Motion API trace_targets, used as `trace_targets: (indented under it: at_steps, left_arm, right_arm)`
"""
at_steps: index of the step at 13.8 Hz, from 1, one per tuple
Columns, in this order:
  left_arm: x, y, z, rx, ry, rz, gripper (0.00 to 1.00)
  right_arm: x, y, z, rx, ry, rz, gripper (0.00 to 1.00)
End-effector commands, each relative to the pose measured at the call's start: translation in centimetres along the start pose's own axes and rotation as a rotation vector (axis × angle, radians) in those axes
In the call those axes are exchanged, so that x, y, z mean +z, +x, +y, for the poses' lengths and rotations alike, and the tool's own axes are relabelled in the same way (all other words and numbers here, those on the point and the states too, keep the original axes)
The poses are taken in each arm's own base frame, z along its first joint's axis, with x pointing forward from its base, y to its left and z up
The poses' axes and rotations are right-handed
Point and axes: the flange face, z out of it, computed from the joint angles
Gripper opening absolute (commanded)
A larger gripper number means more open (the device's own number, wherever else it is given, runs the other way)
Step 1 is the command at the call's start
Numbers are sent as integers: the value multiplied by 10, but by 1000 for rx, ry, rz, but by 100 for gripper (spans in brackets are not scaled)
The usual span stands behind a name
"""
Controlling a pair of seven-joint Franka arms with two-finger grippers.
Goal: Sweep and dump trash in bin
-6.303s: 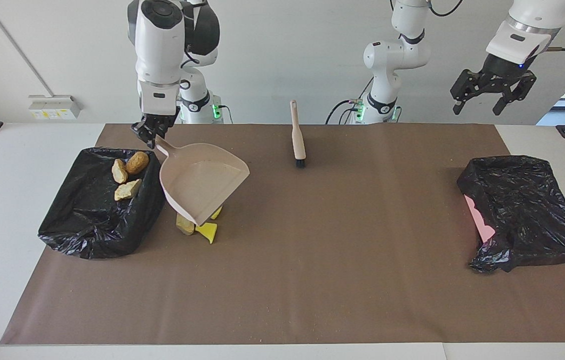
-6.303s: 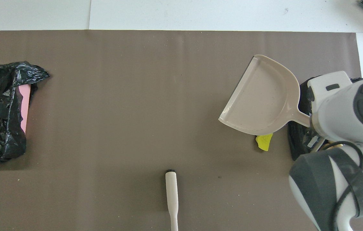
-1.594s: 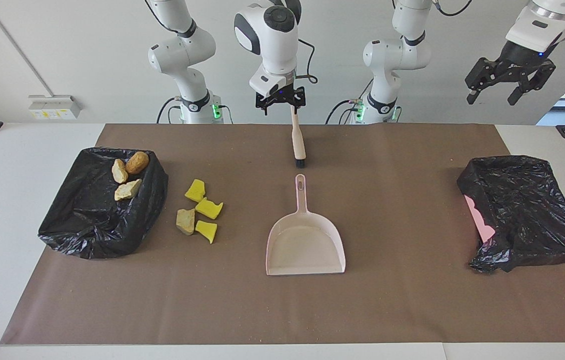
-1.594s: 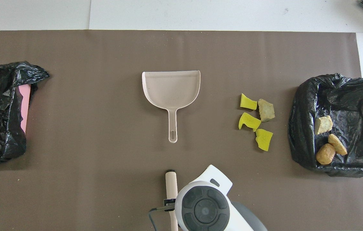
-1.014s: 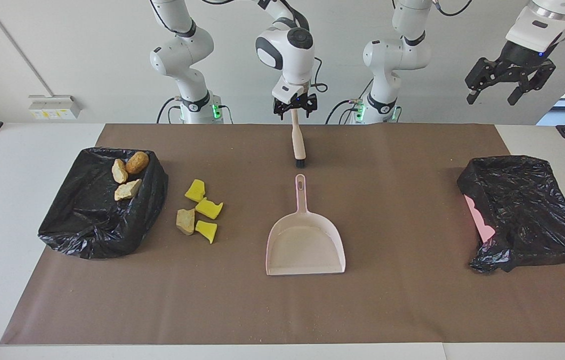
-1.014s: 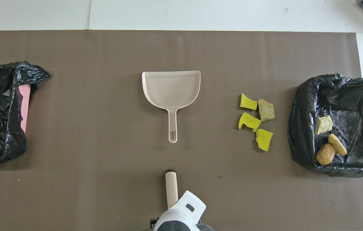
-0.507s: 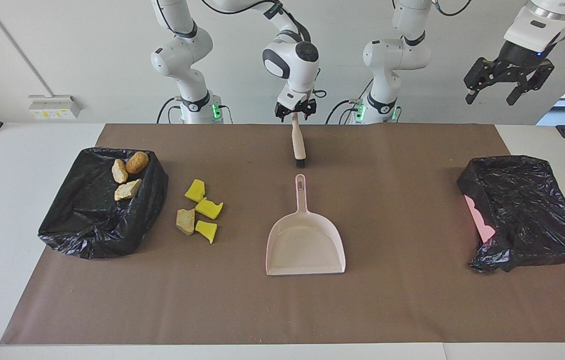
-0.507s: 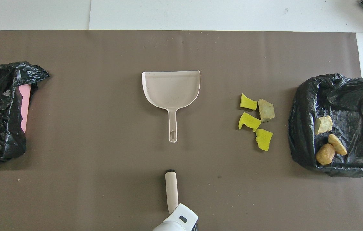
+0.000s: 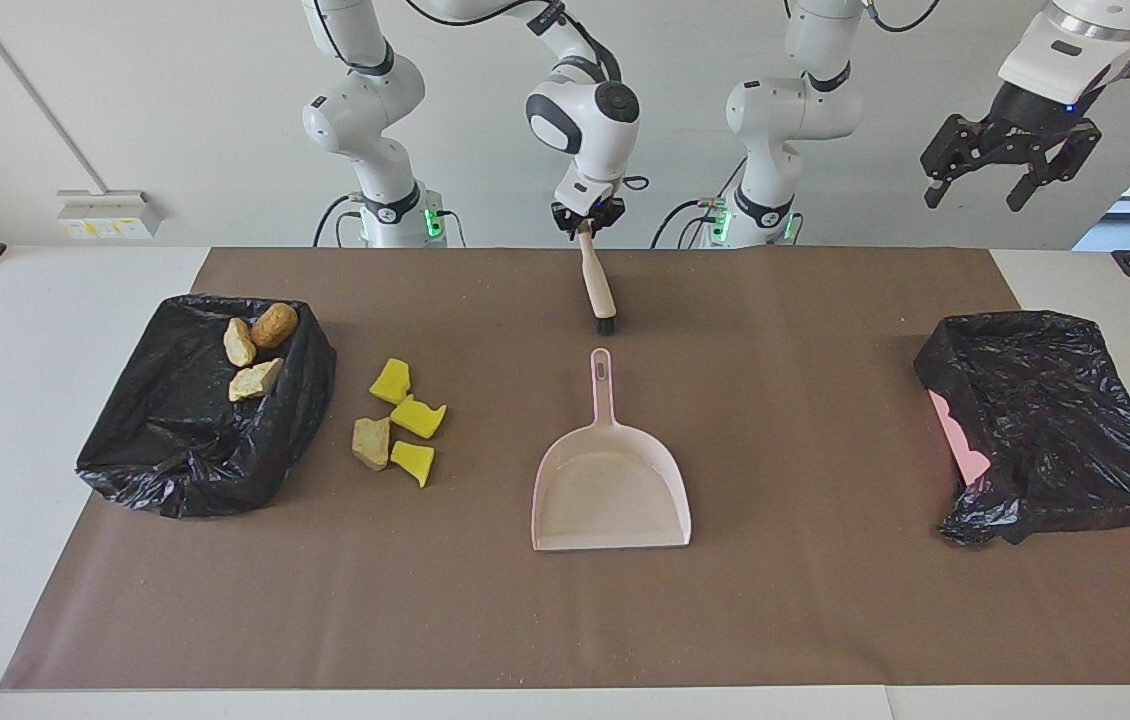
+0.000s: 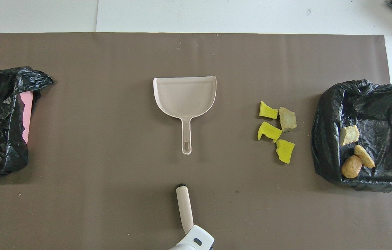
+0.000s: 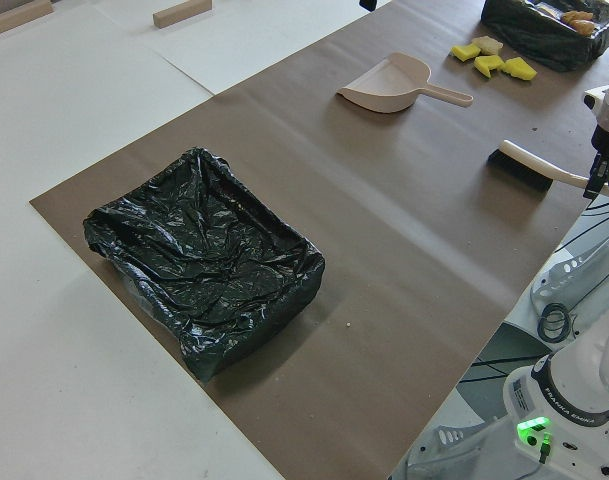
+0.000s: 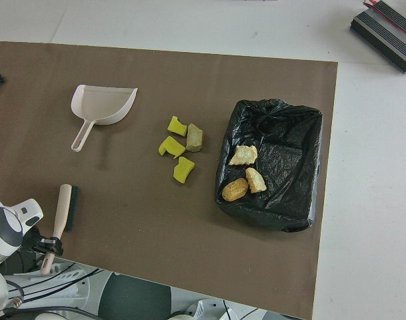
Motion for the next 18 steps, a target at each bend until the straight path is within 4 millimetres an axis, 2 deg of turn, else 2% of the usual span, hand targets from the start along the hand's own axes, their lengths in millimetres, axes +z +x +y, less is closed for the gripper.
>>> trace_targets:
  at_steps: [1,2,4,5,6,8,10,12,13,14,15,16,17,18]
  left_arm:
    - [16,3,36,41,-7,26,100]
    - [28,11,56,45,-8,35,100]
    - [60,28,102,37,-17,85,100]
    - [79,32,124,43,-23,102,100]
    - [109,41,146,50,-29,113,100]
    - [154,56,188,38,-45,135,100]
    - [200,67,234,21,-52,120,100]
    - [255,75,288,-21,-61,128,100]
    - [274,80,297,-44,-72,144,100]
    - [291,79,317,-36,-82,148,100]
    - [306,79,328,-38,-88,153,100]
    - [317,79,335,-51,-92,153,100]
    - [333,73,354,-30,-93,144,100]
    - [343,70,361,-19,-91,138,100]
  right_arm:
    - [-8,-5,-2,33,19,-5,4]
    - [-8,-3,-1,35,20,-3,0]
    - [-16,1,1,37,28,8,0]
    - [-22,4,4,40,33,11,0]
    - [-37,8,17,53,40,20,0]
    - [-73,18,58,58,46,14,0]
    - [-95,29,102,71,34,-11,0]
    - [-107,46,150,98,-2,-16,0]
    - [-110,57,173,106,-37,-2,0]
    - [-112,70,194,119,-48,13,0]
    - [-111,84,212,129,-77,39,0]
    - [-109,101,233,137,-98,77,0]
    - [-109,121,256,118,-91,103,0]
    - [-108,143,283,99,-70,113,0]
